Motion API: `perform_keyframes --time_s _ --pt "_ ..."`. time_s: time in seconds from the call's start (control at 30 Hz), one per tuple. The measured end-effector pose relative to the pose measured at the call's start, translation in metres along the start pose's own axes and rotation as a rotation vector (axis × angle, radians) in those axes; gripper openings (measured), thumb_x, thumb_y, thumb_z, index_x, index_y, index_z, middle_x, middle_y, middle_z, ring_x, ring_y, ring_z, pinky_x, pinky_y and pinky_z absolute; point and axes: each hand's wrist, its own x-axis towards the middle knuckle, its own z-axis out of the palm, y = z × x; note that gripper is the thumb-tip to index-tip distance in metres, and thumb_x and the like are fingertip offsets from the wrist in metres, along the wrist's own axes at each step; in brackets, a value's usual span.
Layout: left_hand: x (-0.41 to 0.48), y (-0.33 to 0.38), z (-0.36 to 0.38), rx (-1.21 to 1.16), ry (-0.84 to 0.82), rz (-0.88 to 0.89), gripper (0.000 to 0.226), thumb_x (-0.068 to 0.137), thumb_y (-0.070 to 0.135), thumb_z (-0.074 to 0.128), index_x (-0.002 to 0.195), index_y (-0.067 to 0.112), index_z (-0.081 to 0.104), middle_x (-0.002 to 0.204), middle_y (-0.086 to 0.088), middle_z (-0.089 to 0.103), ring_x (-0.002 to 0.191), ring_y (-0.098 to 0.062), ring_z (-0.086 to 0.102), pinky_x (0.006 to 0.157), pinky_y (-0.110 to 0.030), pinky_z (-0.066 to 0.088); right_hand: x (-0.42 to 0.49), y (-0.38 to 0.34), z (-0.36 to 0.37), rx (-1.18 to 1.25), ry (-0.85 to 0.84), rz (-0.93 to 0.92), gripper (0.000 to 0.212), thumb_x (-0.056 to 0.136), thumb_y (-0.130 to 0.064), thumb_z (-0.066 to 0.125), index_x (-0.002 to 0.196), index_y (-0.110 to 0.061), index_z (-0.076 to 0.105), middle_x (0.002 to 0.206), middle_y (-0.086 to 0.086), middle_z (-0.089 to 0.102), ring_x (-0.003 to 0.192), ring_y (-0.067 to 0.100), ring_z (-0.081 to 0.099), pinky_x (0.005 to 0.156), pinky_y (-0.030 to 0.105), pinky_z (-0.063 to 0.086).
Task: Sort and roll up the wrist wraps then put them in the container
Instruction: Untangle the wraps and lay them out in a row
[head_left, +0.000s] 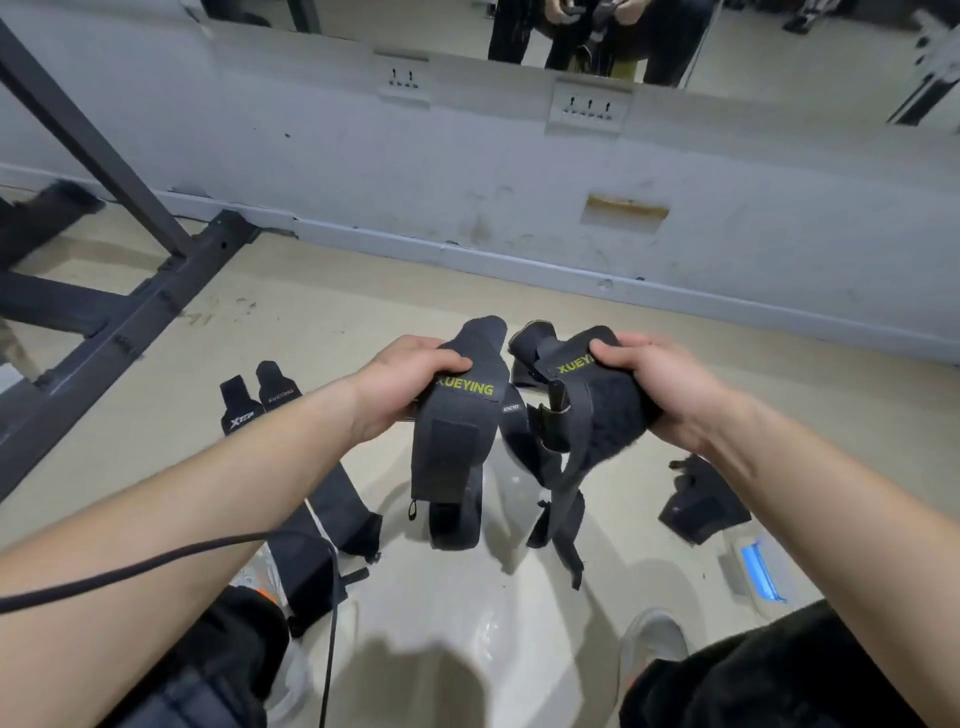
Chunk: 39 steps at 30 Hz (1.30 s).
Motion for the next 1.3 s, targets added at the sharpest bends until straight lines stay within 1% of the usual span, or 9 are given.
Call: perform_keyframes --time_s 0.13,0.23,0.37,0.47,0.6,0.77,0.97,1.03,1.3 --pt "0.006 -0.018 0.013 -0.087 -0.022 0.0 0.016 0.101 0.028 0.06 0.105 0.018 0.072 0.092 0.001 0.075 0.088 -0.017 0.068 0.079 -0.032 0.049 0.0 0.005 0.0 0.1 -0.057 -0.009 0.021 0.099 -0.011 0.057 0.082 -0.015 0.07 0.088 0.006 0.074 0.079 0.021 0.071 0.078 0.033 0.055" --pt "0.016 -0.022 0.023 -0.098 -0.015 0.027 0.02 0.102 0.03 0.059 0.115 0.02 0.07 0.101 0.003 0.076 0.093 -0.015 0.069 0.085 -0.035 0.05 0.015 0.009 0.004 0.172 0.002 -0.005 0.01 0.086 -0.014 0.056 0.081 -0.014 0.064 0.089 0.008 0.067 0.084 0.025 0.064 0.081 0.037 0.047" --pt "0.033 -0.029 0.022 -0.05 -0.089 0.096 0.05 0.09 0.042 0.07 0.139 0.037 0.058 0.137 0.011 0.065 0.126 -0.012 0.061 0.111 -0.04 0.043 0.031 0.01 0.005 0.234 -0.006 0.001 0.016 0.085 -0.01 0.044 0.078 -0.008 0.058 0.074 0.005 0.06 0.069 0.022 0.058 0.069 0.035 0.043" --pt "0.04 -0.029 0.023 -0.086 -0.148 0.088 0.027 0.102 0.024 0.06 0.127 0.021 0.067 0.118 0.0 0.074 0.107 -0.015 0.069 0.101 -0.039 0.047 0.038 0.013 0.003 0.251 -0.031 0.002 0.03 0.075 -0.017 0.047 0.099 -0.004 0.06 0.086 0.012 0.059 0.076 0.026 0.058 0.073 0.037 0.043" --pt "0.051 -0.033 0.018 -0.093 -0.067 0.092 0.026 0.103 0.019 0.058 0.118 0.0 0.068 0.113 -0.016 0.075 0.099 -0.025 0.071 0.096 -0.041 0.052 0.048 0.012 0.0 0.347 0.057 0.008 0.038 0.072 -0.019 0.051 0.104 -0.002 0.061 0.099 0.019 0.065 0.086 0.032 0.063 0.082 0.041 0.049" --pt "0.057 -0.049 0.005 -0.037 0.077 -0.017 0.017 0.103 0.018 0.06 0.107 0.007 0.073 0.098 -0.006 0.079 0.094 -0.023 0.072 0.085 -0.033 0.055 0.05 -0.006 -0.021 0.495 0.162 -0.088 0.039 0.09 -0.017 0.035 0.102 0.0 0.068 0.087 0.016 0.07 0.065 0.026 0.065 0.069 0.035 0.054" --pt "0.052 -0.031 0.013 -0.113 0.16 -0.03 0.012 0.1 0.021 0.065 0.103 0.013 0.072 0.088 0.001 0.077 0.072 -0.01 0.072 0.064 -0.026 0.058 0.053 0.0 -0.021 0.285 0.147 -0.054 0.006 0.091 -0.013 0.059 0.086 -0.011 0.057 0.083 0.01 0.06 0.073 0.026 0.06 0.069 0.035 0.043" --pt "0.051 -0.023 0.012 -0.145 0.217 -0.063 0.012 0.099 0.022 0.067 0.102 0.013 0.074 0.09 -0.003 0.079 0.075 -0.014 0.074 0.07 -0.031 0.062 0.053 0.001 -0.019 0.223 0.13 -0.087 0.01 0.092 -0.007 0.058 0.084 -0.011 0.056 0.081 0.01 0.059 0.072 0.024 0.06 0.067 0.034 0.043" --pt "0.043 0.011 0.021 -0.124 -0.09 -0.028 0.02 0.103 0.018 0.059 0.113 0.006 0.071 0.095 -0.005 0.078 0.074 -0.014 0.074 0.061 -0.021 0.057 0.04 -0.003 -0.012 0.243 0.087 -0.097 0.02 0.096 -0.001 0.055 0.104 -0.014 0.068 0.087 0.006 0.074 0.078 0.022 0.07 0.074 0.034 0.056"
